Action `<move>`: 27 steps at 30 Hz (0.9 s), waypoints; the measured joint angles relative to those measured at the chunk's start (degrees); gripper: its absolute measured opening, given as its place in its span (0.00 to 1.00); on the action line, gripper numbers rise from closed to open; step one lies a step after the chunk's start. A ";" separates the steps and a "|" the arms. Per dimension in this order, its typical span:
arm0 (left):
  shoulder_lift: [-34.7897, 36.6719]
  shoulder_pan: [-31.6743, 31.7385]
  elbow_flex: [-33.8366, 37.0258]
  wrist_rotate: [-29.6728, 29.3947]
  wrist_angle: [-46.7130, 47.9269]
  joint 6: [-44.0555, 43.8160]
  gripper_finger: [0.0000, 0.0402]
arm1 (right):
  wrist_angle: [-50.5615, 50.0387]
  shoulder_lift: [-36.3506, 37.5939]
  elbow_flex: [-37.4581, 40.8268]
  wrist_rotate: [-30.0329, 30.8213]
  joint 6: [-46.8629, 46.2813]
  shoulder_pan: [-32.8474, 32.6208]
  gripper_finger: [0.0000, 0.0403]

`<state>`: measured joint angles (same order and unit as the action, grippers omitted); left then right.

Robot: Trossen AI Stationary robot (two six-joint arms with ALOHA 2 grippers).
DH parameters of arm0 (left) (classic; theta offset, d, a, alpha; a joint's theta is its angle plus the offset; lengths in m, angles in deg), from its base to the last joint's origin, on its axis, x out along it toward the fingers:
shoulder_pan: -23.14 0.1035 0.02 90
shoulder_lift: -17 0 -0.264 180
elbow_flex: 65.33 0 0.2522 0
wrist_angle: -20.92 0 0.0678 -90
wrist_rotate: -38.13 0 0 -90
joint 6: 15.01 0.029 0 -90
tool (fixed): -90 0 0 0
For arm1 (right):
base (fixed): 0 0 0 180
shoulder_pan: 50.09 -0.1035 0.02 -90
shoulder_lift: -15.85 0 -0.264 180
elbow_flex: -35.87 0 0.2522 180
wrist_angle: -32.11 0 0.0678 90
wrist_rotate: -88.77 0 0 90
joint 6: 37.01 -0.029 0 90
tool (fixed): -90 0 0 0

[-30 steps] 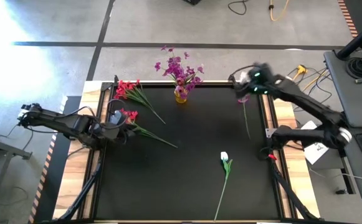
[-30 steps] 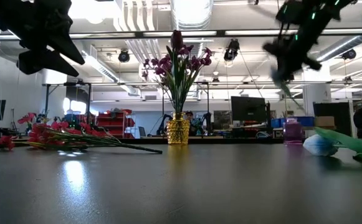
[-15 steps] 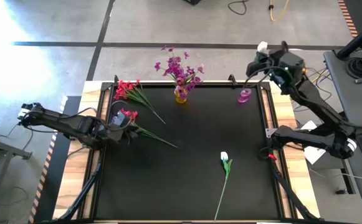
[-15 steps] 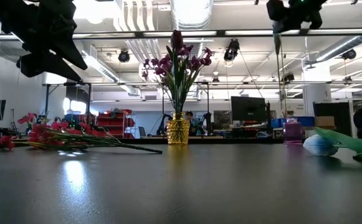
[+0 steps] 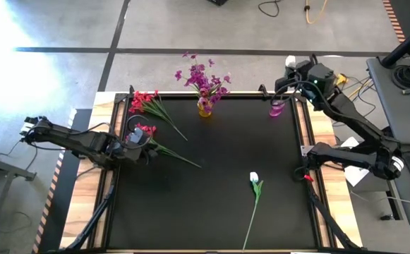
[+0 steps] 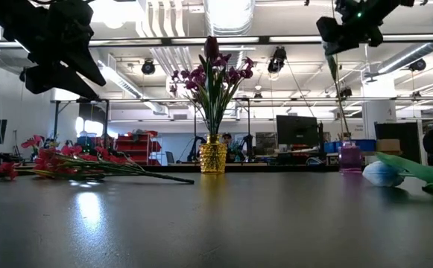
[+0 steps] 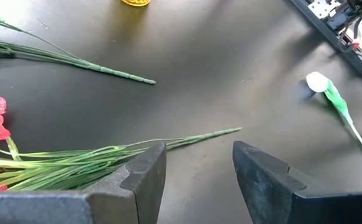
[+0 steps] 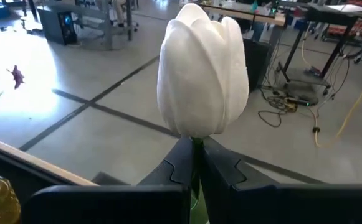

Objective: Sort flowers into vase by color
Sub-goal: Put the top white tulip into the violet flower vase, then put the white tulip into the violet flower vase

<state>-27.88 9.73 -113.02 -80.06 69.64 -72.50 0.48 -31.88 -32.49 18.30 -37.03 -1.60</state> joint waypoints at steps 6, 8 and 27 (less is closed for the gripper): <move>0.30 0.00 0.00 0.20 -0.22 0.00 0.42 | 1.85 -0.40 3.69 -0.40 -2.23 0.00 0.03; 0.27 0.00 0.00 0.20 -0.47 0.00 0.42 | 0.42 -0.77 4.14 -0.42 -3.53 0.00 0.03; 0.58 2.12 0.00 0.20 0.84 -1.73 0.48 | -40.59 -9.94 -12.40 -3.40 -20.22 -0.11 0.59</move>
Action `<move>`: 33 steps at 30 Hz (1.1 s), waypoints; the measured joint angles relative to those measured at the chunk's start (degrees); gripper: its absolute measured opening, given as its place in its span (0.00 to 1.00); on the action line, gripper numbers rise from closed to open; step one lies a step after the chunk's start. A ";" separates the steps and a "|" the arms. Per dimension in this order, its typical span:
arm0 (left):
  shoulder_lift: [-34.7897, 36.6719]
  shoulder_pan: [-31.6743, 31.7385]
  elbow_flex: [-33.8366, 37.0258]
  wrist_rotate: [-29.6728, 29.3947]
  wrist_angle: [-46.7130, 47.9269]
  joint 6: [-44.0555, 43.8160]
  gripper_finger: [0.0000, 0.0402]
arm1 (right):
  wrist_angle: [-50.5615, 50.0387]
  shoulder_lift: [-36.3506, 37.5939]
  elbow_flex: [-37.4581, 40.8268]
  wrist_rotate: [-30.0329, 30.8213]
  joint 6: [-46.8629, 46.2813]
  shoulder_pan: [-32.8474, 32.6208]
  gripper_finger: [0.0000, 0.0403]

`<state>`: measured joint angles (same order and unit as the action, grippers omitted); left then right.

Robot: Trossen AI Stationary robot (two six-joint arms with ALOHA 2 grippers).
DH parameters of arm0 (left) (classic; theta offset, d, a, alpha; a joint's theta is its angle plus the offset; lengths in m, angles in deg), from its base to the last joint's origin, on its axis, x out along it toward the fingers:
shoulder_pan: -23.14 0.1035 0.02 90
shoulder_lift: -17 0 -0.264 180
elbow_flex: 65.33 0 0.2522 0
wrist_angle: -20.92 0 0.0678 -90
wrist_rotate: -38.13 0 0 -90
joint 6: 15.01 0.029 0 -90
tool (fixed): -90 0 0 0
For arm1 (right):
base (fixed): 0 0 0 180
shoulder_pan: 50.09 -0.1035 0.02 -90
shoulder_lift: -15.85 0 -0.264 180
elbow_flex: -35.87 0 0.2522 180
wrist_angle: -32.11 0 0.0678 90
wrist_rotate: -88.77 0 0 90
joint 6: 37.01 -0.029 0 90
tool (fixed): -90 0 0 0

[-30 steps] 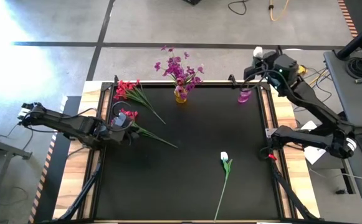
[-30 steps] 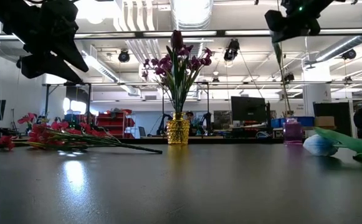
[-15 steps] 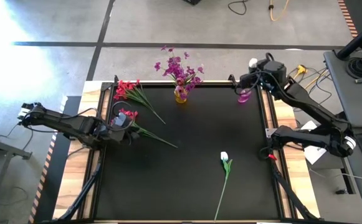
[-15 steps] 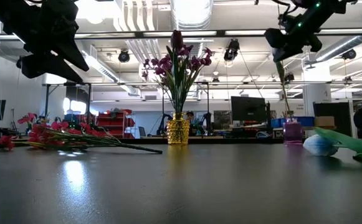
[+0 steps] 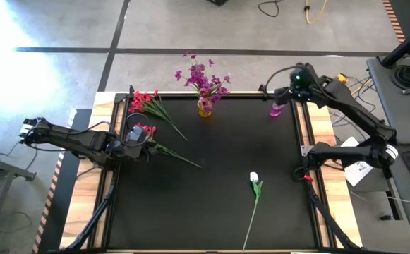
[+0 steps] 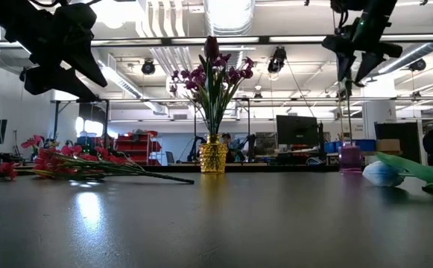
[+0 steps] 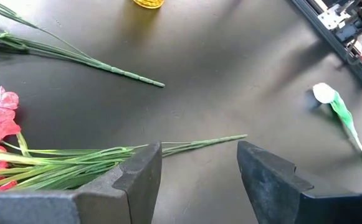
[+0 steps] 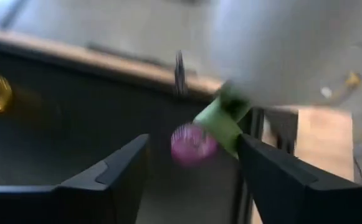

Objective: Sort flowers into vase by color
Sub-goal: Put the white tulip into the violet flower vase

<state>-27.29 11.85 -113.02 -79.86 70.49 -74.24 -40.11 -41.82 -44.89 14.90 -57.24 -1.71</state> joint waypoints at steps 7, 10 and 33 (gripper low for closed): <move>0.02 -0.07 0.00 0.85 -0.41 -0.46 0.48 | -13.22 -2.15 -1.75 -2.13 -6.30 -0.41 0.66; 0.02 -0.13 0.00 4.14 -1.14 -1.03 0.48 | -13.73 -0.48 0.19 -4.77 -7.03 -1.22 0.68; 0.31 -0.76 -16.37 -1.28 1.87 4.75 0.48 | -16.00 6.31 -2.35 -3.13 -3.10 -9.88 0.67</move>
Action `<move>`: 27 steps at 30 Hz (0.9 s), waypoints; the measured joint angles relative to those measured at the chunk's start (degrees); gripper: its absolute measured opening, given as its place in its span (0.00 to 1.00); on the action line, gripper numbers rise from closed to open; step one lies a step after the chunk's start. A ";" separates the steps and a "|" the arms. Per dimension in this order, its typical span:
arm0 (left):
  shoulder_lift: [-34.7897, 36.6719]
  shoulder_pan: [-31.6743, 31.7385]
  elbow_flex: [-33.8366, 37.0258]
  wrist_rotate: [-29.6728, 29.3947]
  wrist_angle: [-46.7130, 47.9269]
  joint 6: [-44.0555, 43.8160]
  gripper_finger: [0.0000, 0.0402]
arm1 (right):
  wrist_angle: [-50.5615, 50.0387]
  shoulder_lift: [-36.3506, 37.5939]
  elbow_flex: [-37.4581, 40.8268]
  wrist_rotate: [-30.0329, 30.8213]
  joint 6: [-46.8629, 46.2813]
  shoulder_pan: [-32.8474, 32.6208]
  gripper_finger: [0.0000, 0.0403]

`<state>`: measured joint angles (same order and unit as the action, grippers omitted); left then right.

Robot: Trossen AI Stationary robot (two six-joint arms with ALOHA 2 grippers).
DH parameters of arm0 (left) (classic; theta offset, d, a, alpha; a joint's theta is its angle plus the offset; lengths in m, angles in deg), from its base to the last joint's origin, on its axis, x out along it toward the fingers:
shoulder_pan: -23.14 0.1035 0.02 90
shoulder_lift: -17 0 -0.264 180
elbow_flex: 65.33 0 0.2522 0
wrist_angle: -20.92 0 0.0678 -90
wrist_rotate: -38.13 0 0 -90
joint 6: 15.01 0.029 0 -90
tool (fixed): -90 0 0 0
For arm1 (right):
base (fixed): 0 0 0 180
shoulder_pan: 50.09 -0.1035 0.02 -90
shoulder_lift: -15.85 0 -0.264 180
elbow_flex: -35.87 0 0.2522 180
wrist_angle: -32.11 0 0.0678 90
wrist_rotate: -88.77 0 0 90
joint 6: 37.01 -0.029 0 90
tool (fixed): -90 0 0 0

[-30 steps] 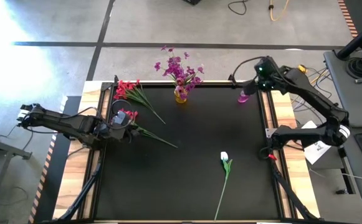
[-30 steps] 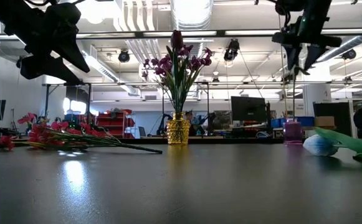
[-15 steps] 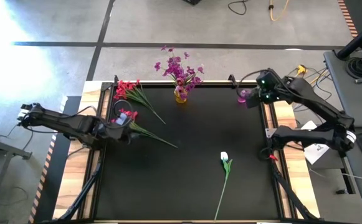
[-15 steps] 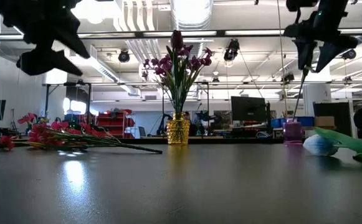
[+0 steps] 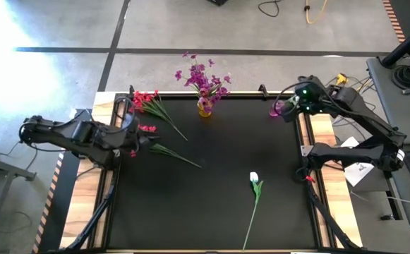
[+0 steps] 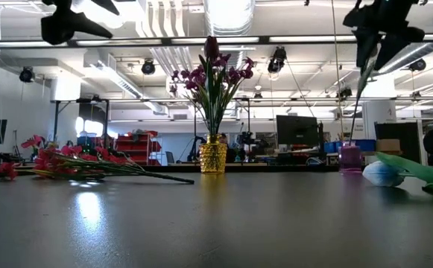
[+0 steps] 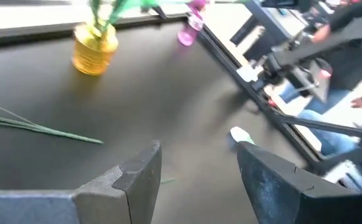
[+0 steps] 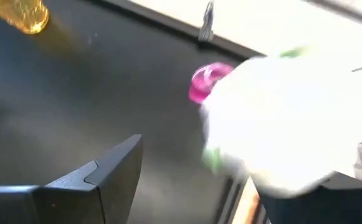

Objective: Sort flowers into vase by color
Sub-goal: Put the white tulip into the violet flower vase

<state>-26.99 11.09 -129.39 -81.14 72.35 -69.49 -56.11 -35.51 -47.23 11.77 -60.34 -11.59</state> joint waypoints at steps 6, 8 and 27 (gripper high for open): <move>0.46 3.20 -4.27 0.68 7.86 0.82 0.46 | -3.41 0.52 -4.67 -1.54 -3.42 -0.02 0.67; 1.04 4.68 -4.24 1.88 8.97 2.31 0.44 | -5.08 0.80 -5.27 -5.93 -6.38 -0.28 0.67; 11.13 7.82 13.96 11.94 3.24 11.97 0.42 | 0.57 -9.92 -0.87 -6.60 -50.21 -43.25 0.67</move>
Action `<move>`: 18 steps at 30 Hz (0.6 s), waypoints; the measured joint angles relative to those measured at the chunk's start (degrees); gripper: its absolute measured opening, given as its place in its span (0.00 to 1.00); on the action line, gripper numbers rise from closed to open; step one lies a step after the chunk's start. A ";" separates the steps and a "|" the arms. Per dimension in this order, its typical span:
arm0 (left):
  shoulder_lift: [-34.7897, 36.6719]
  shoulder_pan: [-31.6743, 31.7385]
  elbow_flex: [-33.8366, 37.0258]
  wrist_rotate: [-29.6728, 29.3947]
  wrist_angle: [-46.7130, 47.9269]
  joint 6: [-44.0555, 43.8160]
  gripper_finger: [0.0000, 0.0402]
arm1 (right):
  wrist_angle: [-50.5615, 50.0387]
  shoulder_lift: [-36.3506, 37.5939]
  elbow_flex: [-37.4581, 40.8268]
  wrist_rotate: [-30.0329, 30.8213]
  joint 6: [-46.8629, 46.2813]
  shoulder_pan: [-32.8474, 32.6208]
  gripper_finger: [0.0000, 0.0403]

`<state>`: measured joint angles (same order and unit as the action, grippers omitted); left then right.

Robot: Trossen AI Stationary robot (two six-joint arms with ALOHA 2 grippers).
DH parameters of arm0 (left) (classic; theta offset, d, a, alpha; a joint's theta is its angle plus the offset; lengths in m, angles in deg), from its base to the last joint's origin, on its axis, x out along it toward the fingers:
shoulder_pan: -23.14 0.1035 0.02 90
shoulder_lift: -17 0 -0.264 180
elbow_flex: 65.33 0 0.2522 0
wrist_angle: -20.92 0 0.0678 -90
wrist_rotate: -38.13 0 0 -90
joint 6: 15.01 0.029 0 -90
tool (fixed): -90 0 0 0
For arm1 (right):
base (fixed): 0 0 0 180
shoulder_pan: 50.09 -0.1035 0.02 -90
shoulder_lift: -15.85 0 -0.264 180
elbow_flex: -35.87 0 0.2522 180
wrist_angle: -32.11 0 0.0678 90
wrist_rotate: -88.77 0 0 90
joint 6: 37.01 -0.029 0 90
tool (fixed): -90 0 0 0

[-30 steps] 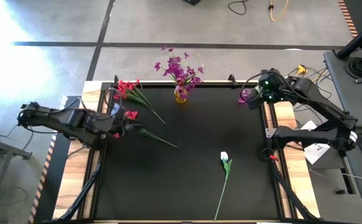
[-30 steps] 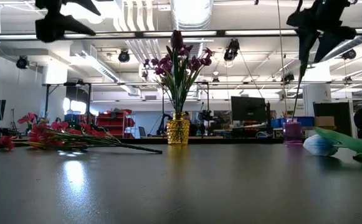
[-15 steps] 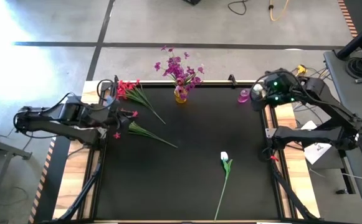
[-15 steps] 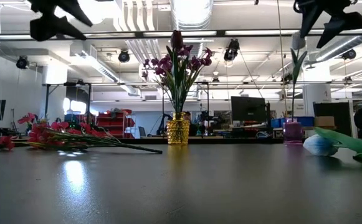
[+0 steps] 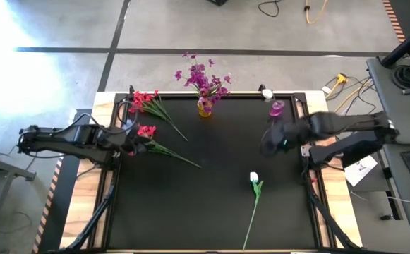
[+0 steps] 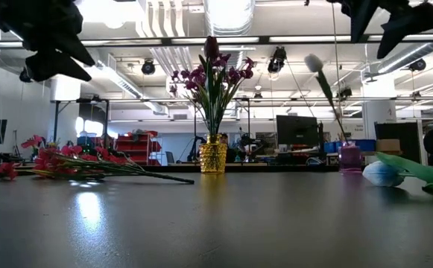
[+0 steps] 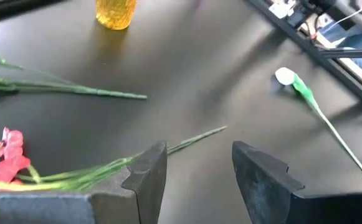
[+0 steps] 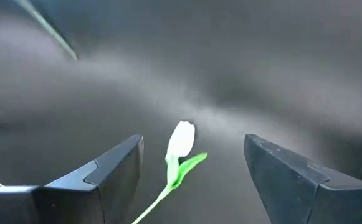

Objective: Sort flowers into vase by color
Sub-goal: Put the white tulip into the violet flower vase

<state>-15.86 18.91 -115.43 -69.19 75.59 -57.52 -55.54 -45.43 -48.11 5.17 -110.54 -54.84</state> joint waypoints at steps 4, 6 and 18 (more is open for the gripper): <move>1.89 -0.02 1.19 -0.02 -2.34 2.41 0.42 | 0.81 -6.08 0.00 0.70 -8.04 -9.33 0.67; 2.43 -0.02 1.34 -0.02 -3.57 3.91 0.42 | 0.92 -10.04 0.08 0.51 -11.84 -13.29 0.67; 2.79 -0.07 -0.52 0.89 -6.31 12.91 0.42 | 10.82 -31.50 1.61 -12.06 -18.22 -19.09 0.62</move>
<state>-13.07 18.84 -115.95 -68.30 69.29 -44.62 -44.71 -76.93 -46.49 -6.89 -128.76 -73.93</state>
